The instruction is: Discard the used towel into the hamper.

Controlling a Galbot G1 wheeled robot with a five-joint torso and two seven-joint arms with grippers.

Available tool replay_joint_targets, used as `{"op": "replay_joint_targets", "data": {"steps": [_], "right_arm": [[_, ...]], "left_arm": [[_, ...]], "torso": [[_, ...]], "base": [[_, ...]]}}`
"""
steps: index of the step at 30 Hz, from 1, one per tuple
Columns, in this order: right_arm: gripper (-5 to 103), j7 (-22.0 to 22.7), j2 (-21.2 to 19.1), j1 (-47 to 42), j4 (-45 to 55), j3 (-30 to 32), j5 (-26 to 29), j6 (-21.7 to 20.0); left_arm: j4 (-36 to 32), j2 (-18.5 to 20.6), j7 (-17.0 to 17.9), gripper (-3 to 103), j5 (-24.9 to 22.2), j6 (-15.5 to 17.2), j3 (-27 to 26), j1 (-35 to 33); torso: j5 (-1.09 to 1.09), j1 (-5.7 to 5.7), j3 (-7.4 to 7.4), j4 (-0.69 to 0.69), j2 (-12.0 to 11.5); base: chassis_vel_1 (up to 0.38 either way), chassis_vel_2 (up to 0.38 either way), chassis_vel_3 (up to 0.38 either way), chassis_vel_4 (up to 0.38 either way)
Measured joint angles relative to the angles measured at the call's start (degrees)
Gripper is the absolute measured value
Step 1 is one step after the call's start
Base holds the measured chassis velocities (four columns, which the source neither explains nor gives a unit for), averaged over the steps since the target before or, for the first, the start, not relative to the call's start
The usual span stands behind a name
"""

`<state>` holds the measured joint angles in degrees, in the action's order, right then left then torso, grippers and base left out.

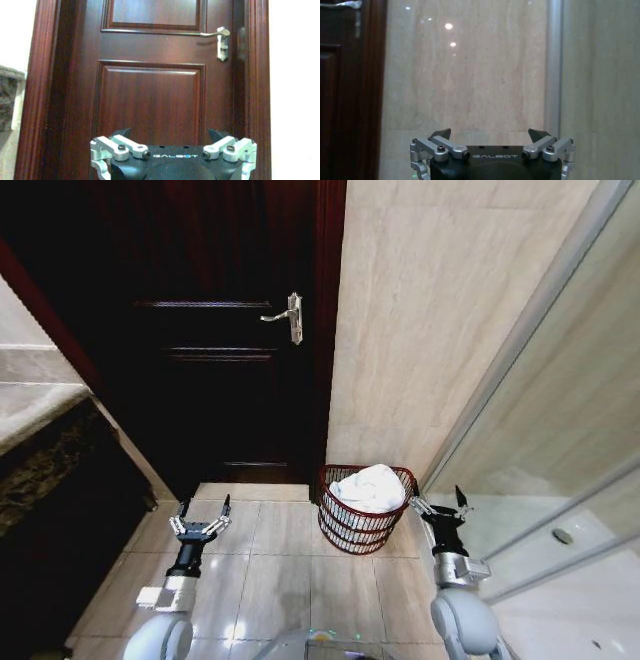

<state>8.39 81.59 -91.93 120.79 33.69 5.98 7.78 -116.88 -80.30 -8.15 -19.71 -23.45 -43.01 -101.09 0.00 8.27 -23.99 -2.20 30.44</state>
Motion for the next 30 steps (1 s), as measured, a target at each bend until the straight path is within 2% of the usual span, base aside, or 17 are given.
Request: {"op": "replay_joint_targets", "data": {"steps": [12,30], "right_arm": [[100,-0.5,0.1,1.1,-0.1,-0.3,-0.3,-1.2],[100,0.2,0.0,2.8,-1.1,-1.2,-1.2,-2.2]], "left_arm": [[0.1,-0.8,0.0,100,0.8,-0.2,0.1,0.1],[0.2,-1.1,0.7,100,2.7,1.0,0.6,0.9]], "torso": [[0.00,1.22,-1.95,0.00,3.2],[0.00,2.60,-3.75,0.01,6.4]], "base": [[0.000,0.000,0.000,0.000],[0.000,0.000,0.000,0.000]]}}
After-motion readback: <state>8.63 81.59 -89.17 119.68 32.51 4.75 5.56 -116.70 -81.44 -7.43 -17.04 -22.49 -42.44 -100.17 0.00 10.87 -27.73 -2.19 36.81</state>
